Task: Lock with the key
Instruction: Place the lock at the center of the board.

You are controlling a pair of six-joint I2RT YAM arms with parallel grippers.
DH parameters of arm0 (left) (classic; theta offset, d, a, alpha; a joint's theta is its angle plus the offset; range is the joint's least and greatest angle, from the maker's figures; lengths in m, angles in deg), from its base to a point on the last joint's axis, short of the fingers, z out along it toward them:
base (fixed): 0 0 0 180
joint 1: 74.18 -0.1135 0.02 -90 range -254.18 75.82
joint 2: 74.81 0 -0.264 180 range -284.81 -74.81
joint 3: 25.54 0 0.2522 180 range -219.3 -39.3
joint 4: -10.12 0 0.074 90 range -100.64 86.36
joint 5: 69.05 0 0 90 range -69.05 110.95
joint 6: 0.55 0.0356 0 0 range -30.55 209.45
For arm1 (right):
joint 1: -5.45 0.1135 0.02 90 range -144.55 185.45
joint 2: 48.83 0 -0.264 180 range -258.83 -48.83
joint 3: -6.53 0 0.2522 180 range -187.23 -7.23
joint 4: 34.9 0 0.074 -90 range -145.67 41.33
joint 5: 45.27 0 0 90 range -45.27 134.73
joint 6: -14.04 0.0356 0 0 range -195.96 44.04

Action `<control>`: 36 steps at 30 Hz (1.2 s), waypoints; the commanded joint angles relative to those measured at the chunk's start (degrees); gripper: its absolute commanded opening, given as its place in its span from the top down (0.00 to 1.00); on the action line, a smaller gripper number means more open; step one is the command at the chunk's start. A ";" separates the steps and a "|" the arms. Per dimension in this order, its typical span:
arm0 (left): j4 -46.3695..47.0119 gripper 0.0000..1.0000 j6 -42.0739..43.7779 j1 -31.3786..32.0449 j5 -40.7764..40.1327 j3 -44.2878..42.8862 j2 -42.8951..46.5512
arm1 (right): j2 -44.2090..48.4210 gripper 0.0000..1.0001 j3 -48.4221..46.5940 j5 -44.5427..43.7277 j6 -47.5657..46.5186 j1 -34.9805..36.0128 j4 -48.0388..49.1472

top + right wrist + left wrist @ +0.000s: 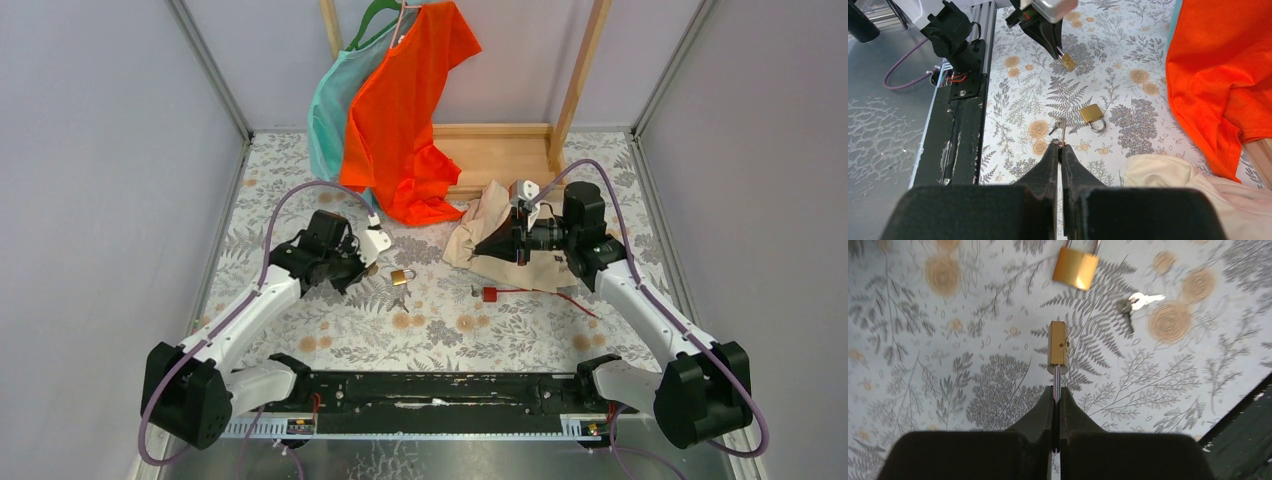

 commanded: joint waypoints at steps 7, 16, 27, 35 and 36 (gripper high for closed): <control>13.51 1.00 2.78 -2.20 -17.94 6.92 -6.36 | -0.40 1.00 -0.05 -0.64 0.24 0.89 2.45; 19.89 0.91 1.53 -1.87 -20.04 8.89 -11.17 | -1.32 1.00 0.08 -0.74 0.04 0.91 2.23; 22.18 0.70 1.57 0.88 -21.81 13.63 -11.94 | -2.15 1.00 0.02 -1.00 -0.74 0.91 1.59; 21.37 0.54 -0.32 1.01 -21.20 14.56 -9.53 | -2.97 1.00 0.00 -1.06 -0.61 1.16 1.58; 20.94 0.52 -0.37 1.01 -20.85 14.51 -9.18 | -3.14 1.00 0.08 -1.15 -0.44 1.44 1.73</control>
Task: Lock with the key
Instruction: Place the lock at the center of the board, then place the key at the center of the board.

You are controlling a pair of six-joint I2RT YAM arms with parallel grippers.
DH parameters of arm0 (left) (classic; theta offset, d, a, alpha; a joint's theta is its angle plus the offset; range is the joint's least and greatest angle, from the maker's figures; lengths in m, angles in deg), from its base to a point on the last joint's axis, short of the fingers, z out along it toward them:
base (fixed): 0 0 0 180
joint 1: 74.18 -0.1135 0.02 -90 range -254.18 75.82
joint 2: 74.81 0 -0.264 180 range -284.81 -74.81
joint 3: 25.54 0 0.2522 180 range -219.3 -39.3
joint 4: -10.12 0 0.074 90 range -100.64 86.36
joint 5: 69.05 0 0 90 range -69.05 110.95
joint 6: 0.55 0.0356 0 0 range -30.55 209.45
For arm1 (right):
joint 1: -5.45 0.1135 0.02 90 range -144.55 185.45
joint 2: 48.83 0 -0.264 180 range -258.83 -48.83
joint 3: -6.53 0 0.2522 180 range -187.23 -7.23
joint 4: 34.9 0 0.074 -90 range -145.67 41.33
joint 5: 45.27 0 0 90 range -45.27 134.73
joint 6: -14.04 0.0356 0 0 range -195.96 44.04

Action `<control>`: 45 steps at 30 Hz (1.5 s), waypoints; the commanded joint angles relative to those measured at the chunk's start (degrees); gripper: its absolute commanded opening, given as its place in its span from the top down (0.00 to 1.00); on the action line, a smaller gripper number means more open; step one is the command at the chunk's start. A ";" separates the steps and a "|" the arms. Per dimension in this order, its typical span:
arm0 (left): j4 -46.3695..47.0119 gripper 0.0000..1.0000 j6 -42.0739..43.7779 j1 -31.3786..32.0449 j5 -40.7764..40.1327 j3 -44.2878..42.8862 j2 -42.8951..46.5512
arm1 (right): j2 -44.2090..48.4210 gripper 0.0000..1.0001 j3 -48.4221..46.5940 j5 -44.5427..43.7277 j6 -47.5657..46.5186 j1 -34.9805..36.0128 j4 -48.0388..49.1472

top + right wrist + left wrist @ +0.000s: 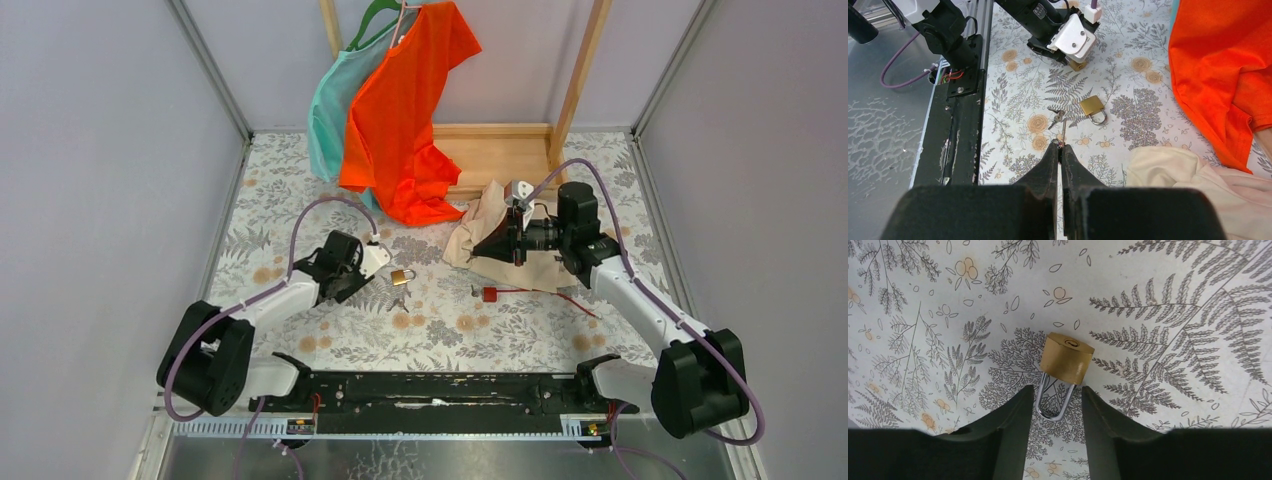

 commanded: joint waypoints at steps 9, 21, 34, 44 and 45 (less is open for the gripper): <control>-5.19 0.19 -1.38 -0.54 6.40 -3.38 7.60 | -4.80 1.00 1.25 -4.84 6.23 8.74 9.53; -9.73 0.00 -9.85 -9.75 18.00 -18.18 17.15 | -18.86 0.97 -7.74 -17.48 6.75 24.94 7.85; -10.61 0.00 -28.47 -14.59 12.67 -39.60 11.40 | -46.55 0.96 -30.84 -23.21 21.61 37.38 6.51; -9.16 0.00 -31.23 -14.72 9.23 -39.89 14.12 | -58.47 0.81 -46.25 -24.96 22.15 40.27 -4.96; -9.16 0.00 -31.53 -14.78 9.12 -39.80 14.39 | -58.44 0.79 -46.70 -25.31 21.44 40.27 -5.66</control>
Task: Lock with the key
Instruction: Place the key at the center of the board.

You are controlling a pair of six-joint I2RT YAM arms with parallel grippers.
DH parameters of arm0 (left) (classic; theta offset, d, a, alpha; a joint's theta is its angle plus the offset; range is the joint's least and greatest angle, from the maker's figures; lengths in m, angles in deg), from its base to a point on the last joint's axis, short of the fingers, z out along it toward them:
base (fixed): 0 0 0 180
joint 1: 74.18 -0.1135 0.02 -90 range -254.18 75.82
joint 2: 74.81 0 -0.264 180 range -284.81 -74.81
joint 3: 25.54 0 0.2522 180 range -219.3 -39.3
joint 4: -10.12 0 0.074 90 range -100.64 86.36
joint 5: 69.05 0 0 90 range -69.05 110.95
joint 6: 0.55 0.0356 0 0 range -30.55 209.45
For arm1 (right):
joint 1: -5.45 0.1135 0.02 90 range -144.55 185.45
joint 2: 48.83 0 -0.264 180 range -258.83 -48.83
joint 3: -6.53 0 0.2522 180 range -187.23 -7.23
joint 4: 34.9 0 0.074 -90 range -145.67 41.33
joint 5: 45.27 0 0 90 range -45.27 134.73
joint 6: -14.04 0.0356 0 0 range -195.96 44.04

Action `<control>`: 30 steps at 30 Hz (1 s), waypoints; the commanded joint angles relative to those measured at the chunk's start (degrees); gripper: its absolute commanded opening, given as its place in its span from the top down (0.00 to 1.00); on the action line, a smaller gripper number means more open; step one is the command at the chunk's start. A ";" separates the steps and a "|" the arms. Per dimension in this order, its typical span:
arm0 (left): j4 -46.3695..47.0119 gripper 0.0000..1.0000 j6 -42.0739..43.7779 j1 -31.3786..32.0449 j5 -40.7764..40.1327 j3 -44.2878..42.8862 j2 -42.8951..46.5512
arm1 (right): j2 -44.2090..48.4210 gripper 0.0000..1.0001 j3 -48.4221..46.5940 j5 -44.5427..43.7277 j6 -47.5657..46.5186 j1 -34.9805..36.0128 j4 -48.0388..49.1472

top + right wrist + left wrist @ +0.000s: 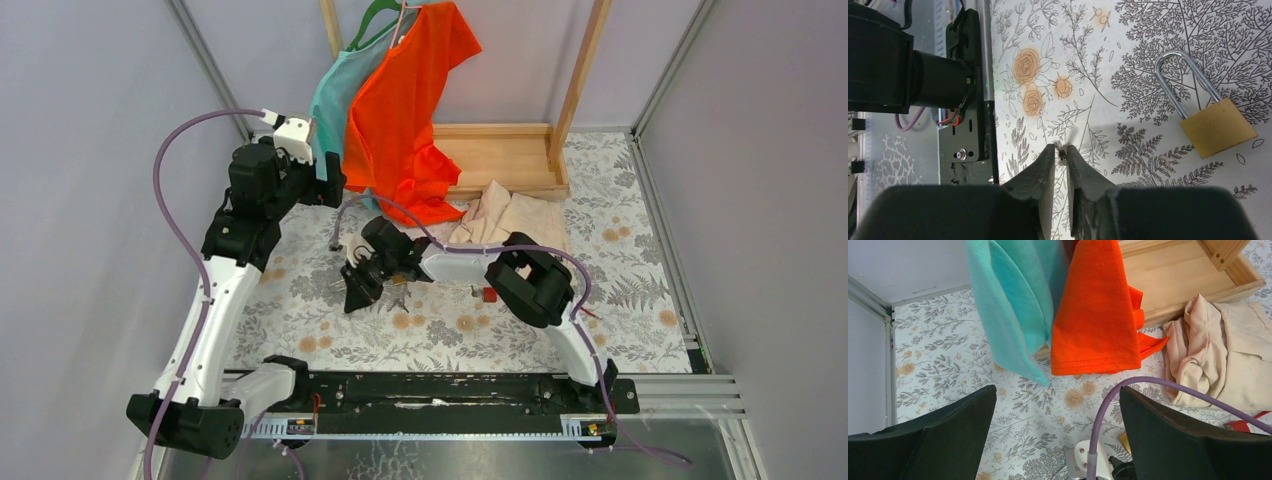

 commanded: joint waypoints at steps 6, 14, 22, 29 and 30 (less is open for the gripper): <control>2.57 0.00 -3.27 -0.37 -1.97 1.05 3.22 | 3.29 0.46 -4.73 -3.49 -5.47 0.06 -8.26; 5.10 0.00 -1.86 -0.38 3.58 5.82 6.57 | 16.41 0.24 5.46 -4.92 -13.68 -5.46 -11.59; 1.44 0.00 9.34 -0.28 20.44 11.89 6.77 | 36.33 0.18 19.89 -9.68 -26.33 -14.21 -18.84; -1.39 0.00 17.74 3.20 24.71 16.91 5.68 | 48.13 0.15 30.52 -14.65 -32.62 -22.15 -26.00; -1.39 0.00 18.68 4.71 24.14 17.49 5.29 | 49.40 0.15 31.63 -14.99 -32.78 -23.62 -27.00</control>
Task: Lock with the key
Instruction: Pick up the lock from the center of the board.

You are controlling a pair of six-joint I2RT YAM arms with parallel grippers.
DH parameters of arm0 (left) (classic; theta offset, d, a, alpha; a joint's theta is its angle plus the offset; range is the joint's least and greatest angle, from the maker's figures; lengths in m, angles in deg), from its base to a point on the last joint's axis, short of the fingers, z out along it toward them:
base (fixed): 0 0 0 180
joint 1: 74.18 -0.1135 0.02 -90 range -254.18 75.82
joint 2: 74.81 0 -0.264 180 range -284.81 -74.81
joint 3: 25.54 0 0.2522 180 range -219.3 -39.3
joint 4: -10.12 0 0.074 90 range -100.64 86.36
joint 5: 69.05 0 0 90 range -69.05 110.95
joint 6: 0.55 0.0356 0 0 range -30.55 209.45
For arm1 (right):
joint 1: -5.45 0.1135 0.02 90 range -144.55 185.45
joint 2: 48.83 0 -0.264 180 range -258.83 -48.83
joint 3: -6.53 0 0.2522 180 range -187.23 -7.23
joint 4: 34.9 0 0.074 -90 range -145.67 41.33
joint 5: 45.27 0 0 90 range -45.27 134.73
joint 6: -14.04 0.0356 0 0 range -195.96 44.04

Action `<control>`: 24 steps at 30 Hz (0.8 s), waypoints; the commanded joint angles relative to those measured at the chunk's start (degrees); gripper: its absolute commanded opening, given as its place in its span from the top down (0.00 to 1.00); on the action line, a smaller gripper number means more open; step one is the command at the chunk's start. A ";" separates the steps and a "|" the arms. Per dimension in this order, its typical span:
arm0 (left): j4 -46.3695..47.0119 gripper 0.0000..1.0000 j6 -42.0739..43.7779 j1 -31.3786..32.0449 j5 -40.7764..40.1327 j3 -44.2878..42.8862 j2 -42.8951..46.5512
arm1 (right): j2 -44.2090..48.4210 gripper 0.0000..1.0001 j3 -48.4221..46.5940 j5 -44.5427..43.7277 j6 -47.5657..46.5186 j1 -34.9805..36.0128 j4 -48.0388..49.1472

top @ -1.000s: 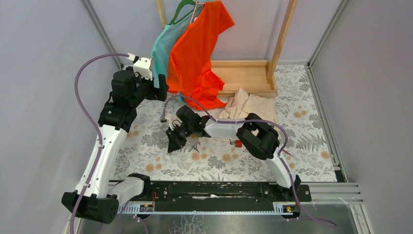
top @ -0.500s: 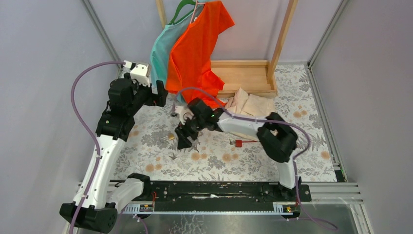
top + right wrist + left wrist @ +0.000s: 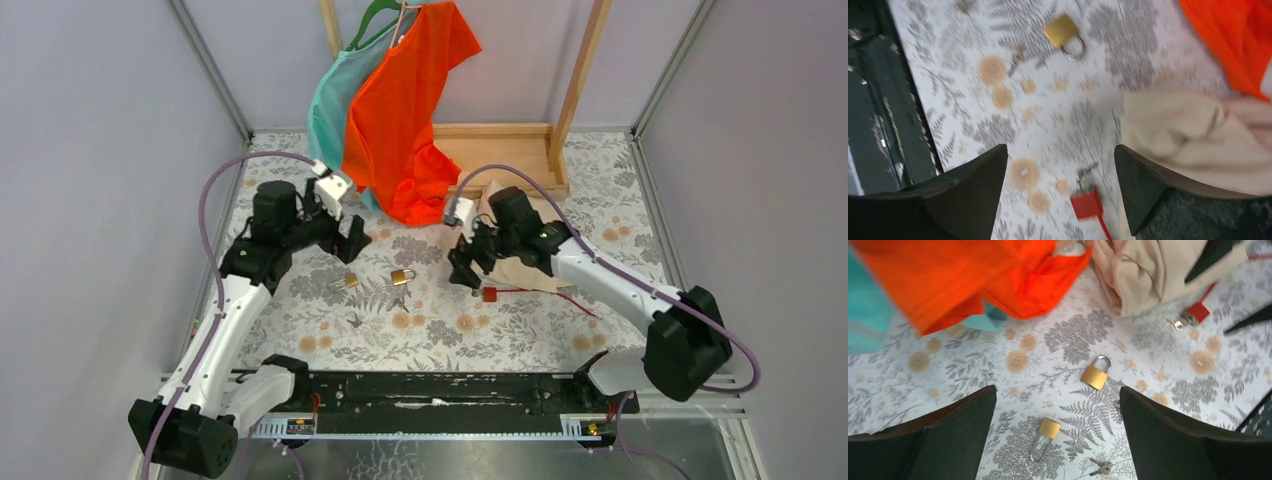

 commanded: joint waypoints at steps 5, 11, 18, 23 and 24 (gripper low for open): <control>0.32 0.00 10.03 11.04 1.37 4.82 -4.85 | 9.38 0.14 8.06 -4.49 -2.51 -13.48 -6.17; 4.70 0.00 13.37 21.02 -1.09 5.30 -13.38 | 11.42 0.13 8.10 3.08 2.30 -28.08 -6.73; 9.43 0.00 13.80 30.93 -3.37 1.23 -25.55 | 14.04 0.09 8.34 2.58 4.94 -39.08 -5.90; 11.86 0.00 11.98 35.55 -3.36 -3.41 -37.01 | 16.03 0.08 8.11 0.65 4.23 -43.34 -6.38; 12.80 0.00 11.51 36.13 -3.32 -4.17 -38.84 | 16.82 0.07 8.34 0.67 4.20 -44.27 -6.16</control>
